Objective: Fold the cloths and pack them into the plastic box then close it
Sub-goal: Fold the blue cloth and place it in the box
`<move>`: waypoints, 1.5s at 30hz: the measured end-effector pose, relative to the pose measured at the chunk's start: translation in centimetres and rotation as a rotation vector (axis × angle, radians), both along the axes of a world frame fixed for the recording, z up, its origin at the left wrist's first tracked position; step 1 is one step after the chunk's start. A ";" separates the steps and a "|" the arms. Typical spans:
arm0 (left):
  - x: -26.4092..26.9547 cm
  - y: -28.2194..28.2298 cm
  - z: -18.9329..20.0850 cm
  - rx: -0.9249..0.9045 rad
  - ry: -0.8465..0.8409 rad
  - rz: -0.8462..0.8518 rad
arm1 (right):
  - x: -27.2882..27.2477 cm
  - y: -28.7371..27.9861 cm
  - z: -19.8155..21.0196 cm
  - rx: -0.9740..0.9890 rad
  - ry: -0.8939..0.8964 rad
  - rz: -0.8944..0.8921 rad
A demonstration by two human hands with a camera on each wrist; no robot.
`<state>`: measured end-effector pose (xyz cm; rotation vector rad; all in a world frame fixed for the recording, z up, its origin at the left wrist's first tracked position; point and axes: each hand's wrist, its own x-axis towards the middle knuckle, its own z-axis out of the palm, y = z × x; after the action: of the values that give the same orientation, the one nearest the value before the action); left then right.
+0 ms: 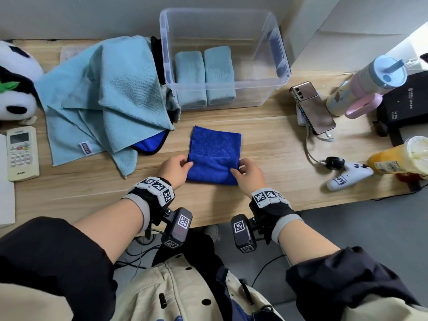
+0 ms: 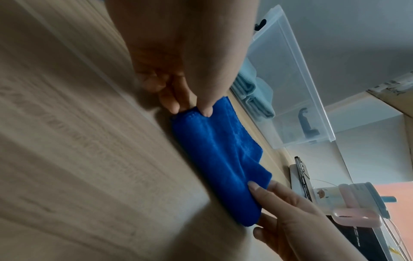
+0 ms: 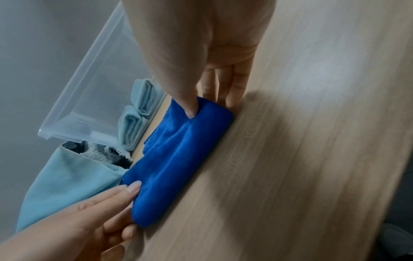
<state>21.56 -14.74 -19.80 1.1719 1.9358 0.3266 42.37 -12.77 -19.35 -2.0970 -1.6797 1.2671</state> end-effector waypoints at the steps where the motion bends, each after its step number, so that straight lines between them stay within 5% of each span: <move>1: 0.0 0.1 0.0 -0.011 0.009 -0.001 | -0.1 0.1 0.0 -0.010 -0.032 -0.009; 7: -0.1 0.2 -0.3 -0.046 -0.036 0.024 | -0.1 -0.3 0.3 0.109 -0.150 0.042; 11: -0.2 0.5 -0.2 -0.120 -0.172 0.058 | -0.4 -1.3 0.7 0.450 -0.117 0.425; 14: -0.3 0.7 0.4 -0.252 -0.219 0.051 | -0.5 -1.8 0.1 0.370 -0.225 0.742; 20: -1.3 0.3 2.2 -0.425 -0.273 0.118 | -1.5 -1.5 0.8 0.482 -0.225 0.772; 23: -2.4 0.0 2.7 -0.395 -0.313 0.255 | -2.5 -0.5 2.5 0.338 -0.228 0.860; 28: -3.9 -0.8 3.1 -0.359 -0.387 0.444 | -3.6 1.9 3.0 0.026 -0.109 0.708; 35: -3.8 -1.6 3.5 -0.403 -0.453 0.456 | -3.7 4.0 1.0 0.079 -0.180 0.412; 39: -3.4 -1.6 3.5 -0.437 -0.541 0.420 | -3.5 3.6 0.5 0.099 -0.266 0.439; 45: -1.7 -0.6 3.9 -0.473 -0.742 0.446 | -4.1 3.0 1.4 -0.111 -0.269 0.298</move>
<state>19.91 -15.32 -15.86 0.2332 1.4612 0.4300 38.29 -9.81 -17.91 -2.2270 -2.1507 1.2225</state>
